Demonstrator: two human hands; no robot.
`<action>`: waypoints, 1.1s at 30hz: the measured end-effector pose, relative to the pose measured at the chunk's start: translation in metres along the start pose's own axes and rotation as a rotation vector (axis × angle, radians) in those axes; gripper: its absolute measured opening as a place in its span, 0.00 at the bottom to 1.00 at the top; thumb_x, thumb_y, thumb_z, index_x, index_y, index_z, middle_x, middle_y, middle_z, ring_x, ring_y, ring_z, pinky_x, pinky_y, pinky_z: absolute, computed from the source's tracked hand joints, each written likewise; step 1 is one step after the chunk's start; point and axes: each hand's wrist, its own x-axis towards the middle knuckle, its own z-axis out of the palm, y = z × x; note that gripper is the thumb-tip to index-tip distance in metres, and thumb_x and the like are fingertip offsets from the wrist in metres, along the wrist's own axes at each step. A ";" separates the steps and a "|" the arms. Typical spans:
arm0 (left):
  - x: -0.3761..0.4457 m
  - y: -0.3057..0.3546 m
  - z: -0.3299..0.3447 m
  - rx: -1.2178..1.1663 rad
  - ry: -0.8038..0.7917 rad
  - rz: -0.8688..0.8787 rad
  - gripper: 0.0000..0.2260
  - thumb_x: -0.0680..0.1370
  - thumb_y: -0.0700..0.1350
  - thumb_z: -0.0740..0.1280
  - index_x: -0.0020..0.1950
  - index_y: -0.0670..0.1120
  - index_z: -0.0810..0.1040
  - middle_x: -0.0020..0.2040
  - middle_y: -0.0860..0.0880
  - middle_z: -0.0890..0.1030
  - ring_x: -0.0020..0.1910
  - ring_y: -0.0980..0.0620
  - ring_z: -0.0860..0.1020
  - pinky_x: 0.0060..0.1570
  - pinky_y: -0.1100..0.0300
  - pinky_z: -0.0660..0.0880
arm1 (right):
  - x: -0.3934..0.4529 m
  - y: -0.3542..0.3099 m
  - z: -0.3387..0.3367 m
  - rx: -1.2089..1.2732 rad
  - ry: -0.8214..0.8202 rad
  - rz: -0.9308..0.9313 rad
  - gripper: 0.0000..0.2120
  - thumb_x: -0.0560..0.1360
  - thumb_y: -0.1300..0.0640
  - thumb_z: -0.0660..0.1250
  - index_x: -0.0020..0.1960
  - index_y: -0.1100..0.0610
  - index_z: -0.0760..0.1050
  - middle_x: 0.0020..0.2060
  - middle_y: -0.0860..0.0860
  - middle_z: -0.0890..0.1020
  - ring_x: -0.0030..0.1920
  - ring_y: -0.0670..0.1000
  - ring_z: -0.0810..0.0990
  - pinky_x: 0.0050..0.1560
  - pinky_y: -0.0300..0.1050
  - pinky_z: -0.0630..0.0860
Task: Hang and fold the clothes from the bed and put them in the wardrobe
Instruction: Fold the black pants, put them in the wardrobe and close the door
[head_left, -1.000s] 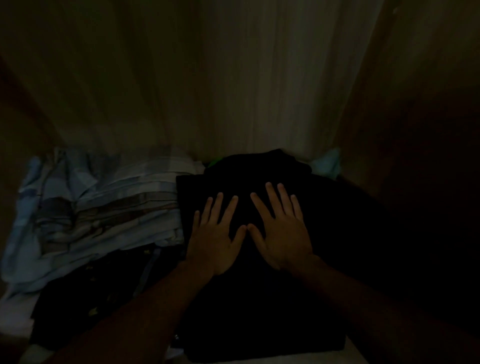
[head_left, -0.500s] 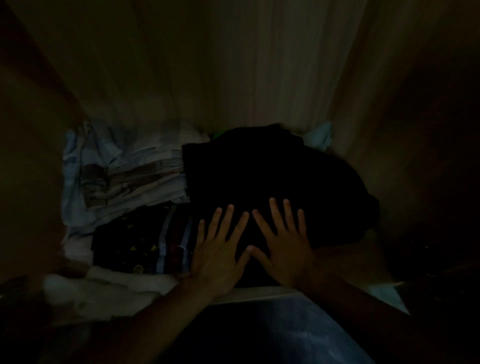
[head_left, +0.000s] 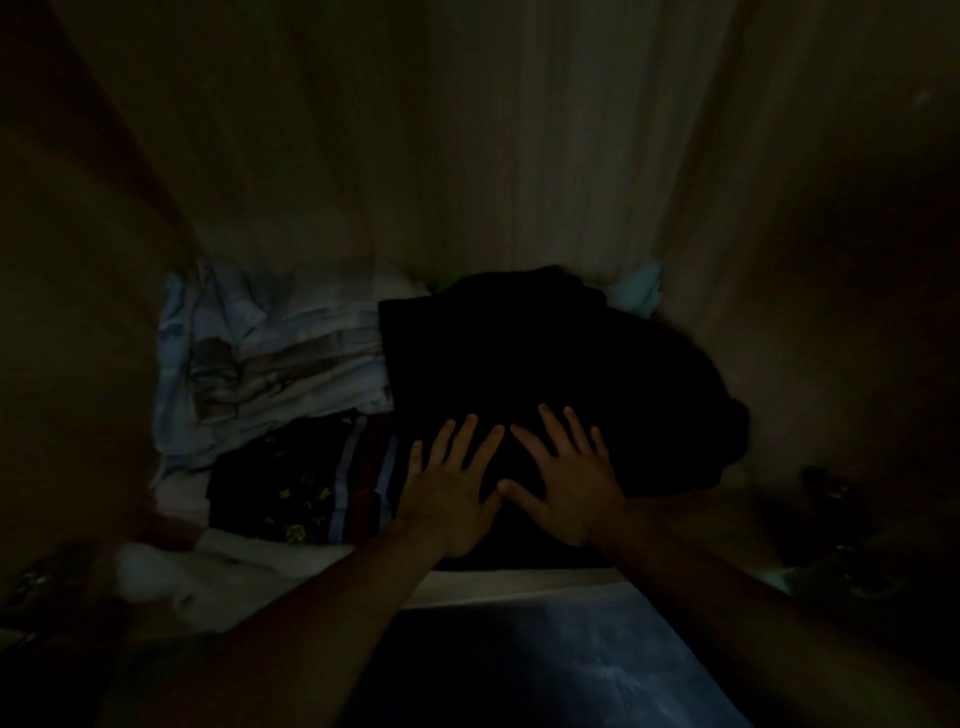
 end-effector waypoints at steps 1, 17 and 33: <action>-0.001 0.002 -0.013 -0.020 -0.032 -0.005 0.31 0.81 0.65 0.48 0.80 0.60 0.37 0.81 0.52 0.37 0.79 0.48 0.38 0.76 0.40 0.39 | -0.002 0.000 -0.014 0.040 -0.024 -0.006 0.36 0.76 0.27 0.47 0.79 0.40 0.45 0.81 0.50 0.45 0.79 0.57 0.41 0.77 0.61 0.43; -0.111 0.047 -0.248 -0.337 0.148 -0.100 0.30 0.80 0.66 0.51 0.80 0.57 0.53 0.81 0.45 0.55 0.78 0.43 0.56 0.74 0.46 0.60 | -0.126 -0.085 -0.262 0.329 0.050 0.068 0.26 0.81 0.41 0.56 0.76 0.50 0.62 0.72 0.54 0.69 0.72 0.57 0.65 0.70 0.51 0.65; -0.331 0.132 -0.617 -0.626 0.146 -0.176 0.25 0.82 0.58 0.57 0.77 0.50 0.65 0.74 0.47 0.69 0.74 0.47 0.65 0.71 0.52 0.65 | -0.253 -0.184 -0.640 0.706 0.003 0.186 0.21 0.79 0.39 0.60 0.69 0.46 0.70 0.63 0.49 0.77 0.56 0.48 0.78 0.51 0.38 0.72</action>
